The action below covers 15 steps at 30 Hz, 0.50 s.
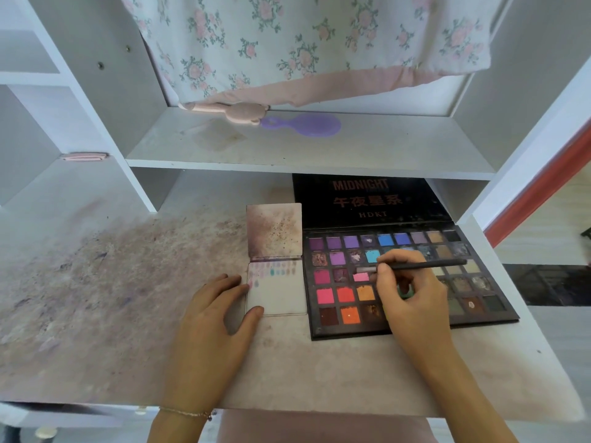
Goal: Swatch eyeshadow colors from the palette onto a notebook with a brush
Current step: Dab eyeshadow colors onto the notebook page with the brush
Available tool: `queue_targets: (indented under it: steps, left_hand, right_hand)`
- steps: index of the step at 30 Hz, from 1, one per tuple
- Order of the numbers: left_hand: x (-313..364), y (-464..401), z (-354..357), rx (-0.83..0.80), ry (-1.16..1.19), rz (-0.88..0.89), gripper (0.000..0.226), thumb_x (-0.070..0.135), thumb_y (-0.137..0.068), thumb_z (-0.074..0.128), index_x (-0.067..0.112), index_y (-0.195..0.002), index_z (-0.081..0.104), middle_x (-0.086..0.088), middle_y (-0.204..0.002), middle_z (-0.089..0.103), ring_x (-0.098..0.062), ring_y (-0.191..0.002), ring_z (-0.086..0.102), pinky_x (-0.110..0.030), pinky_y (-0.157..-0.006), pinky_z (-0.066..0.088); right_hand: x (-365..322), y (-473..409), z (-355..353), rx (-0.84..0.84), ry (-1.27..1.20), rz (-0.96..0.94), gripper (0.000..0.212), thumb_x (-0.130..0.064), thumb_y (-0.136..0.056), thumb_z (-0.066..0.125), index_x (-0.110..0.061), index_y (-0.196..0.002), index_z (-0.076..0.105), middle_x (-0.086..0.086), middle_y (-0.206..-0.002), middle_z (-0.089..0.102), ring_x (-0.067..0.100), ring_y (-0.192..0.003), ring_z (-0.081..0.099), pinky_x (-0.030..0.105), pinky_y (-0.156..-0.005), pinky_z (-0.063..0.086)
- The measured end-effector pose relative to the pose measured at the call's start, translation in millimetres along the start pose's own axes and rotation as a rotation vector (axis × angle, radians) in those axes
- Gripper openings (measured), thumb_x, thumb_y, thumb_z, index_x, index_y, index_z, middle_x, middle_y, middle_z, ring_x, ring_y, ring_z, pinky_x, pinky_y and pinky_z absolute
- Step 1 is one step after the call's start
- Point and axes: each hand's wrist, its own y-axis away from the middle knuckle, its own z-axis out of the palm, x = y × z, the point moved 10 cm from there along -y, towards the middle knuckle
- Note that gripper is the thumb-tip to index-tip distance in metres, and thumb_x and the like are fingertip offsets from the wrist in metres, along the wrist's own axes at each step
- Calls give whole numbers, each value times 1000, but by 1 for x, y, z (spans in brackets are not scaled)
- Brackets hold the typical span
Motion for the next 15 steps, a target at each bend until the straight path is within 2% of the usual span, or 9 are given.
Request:
queue_targets:
  steps: [3,6,9,12,15]
  left_hand:
    - [2,0,0,-2,5,12,37,24,-77,69,14,-112,64,4,-124,56,-7,-118,42,-22,-100,27]
    - [2,0,-1,9,29,14,37,24,-78,69,15,-113,64,6,-124,55,-1,-115,37,-20,-101,26]
    - [1,0,-1,15,48,6,36,22,-77,70,13,-111,64,4,-123,56,-6,-118,42,-21,-101,26]
    - [2,0,0,16,53,14,36,22,-77,70,13,-111,64,4,-122,56,-5,-117,41,-21,-101,27]
    - [2,0,-1,21,50,27,36,21,-76,71,12,-110,65,3,-121,57,-6,-116,42,-23,-101,28]
  right_hand:
    - [-9,4,20,-60,-41,-7,23,-6,-84,57,-28,-77,54,2,-68,57,14,-57,53,20,-50,42]
    - [-16,9,52,-182,-65,24,14,-16,-84,57,-28,-77,55,-7,-76,60,10,-58,55,18,-50,43]
    - [-25,10,78,-254,-98,28,20,-11,-85,58,-30,-79,55,-14,-73,64,6,-63,59,16,-51,44]
    - [-28,7,91,-260,-88,36,20,-13,-86,57,-31,-76,53,-7,-71,66,13,-60,59,29,-52,47]
    - [-24,8,99,-277,-50,54,15,-18,-85,57,-30,-76,53,0,-70,67,13,-61,59,34,-55,50]
